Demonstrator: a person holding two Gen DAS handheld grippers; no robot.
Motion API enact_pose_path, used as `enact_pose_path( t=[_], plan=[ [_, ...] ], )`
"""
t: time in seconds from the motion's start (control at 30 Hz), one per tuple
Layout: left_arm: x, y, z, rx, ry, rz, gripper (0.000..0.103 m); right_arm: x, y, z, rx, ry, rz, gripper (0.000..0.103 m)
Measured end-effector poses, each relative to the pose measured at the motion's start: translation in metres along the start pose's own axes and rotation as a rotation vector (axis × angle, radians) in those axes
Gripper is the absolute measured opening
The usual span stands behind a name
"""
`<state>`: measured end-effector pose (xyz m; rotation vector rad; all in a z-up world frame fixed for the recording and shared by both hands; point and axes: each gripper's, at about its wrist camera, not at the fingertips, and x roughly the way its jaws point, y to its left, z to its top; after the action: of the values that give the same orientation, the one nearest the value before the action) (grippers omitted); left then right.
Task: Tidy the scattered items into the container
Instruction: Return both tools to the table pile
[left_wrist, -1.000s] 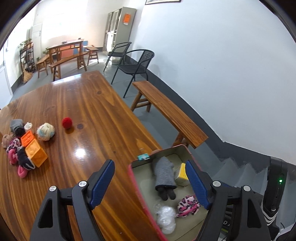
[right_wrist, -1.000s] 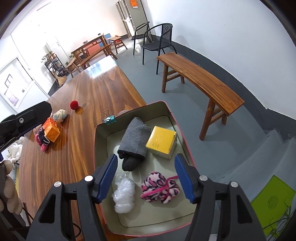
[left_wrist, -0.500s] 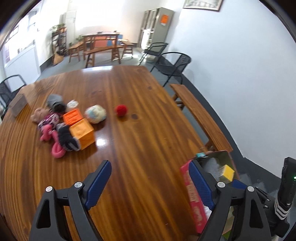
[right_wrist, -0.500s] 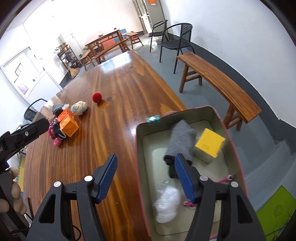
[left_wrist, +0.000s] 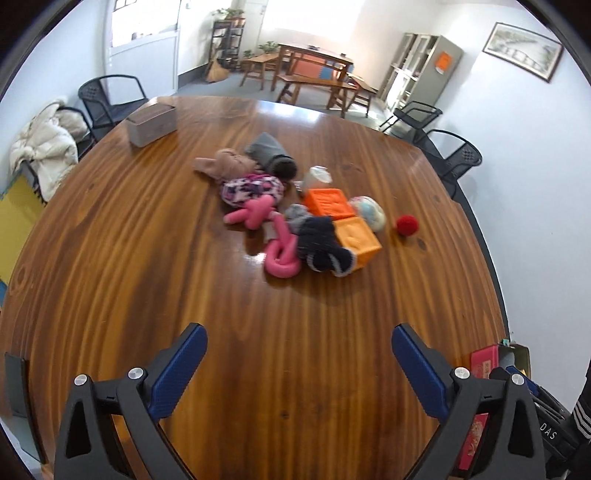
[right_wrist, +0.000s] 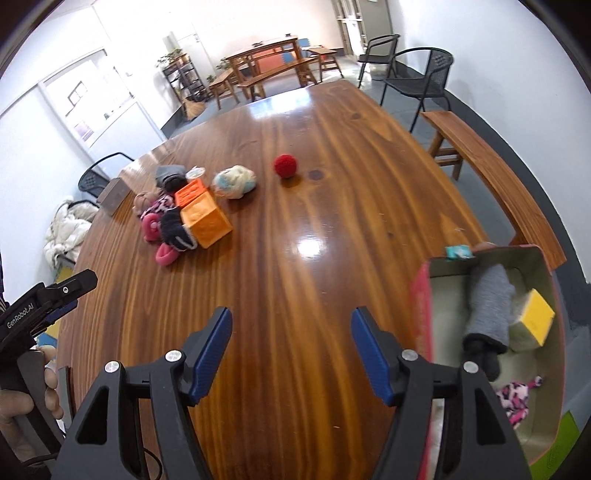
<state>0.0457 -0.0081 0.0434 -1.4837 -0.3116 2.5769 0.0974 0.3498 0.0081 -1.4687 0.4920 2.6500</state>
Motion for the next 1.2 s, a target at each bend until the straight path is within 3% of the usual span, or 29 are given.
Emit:
enact_pose_path(
  t=[0.27,0.47,0.73,0.97,1.2],
  plan=[
    [0.007,0.043,0.016,-0.064,0.019,0.004,0.101,0.023,0.050,0.012,-0.059,0.024,0.031,0.071],
    [0.024,0.051,0.032,-0.045,0.033,-0.005,0.101,0.036,0.070,0.019,-0.060,0.039,0.033,0.071],
    [0.066,0.052,0.060,0.046,0.027,-0.025,0.101,0.051,0.070,0.017,-0.014,0.070,0.001,0.071],
    [0.107,0.063,0.087,-0.020,0.087,-0.057,0.101,0.066,0.060,0.017,0.041,0.097,-0.042,0.071],
    [0.138,0.060,0.118,-0.063,0.084,-0.041,0.101,0.080,0.059,0.025,0.063,0.109,-0.062,0.071]
  ],
)
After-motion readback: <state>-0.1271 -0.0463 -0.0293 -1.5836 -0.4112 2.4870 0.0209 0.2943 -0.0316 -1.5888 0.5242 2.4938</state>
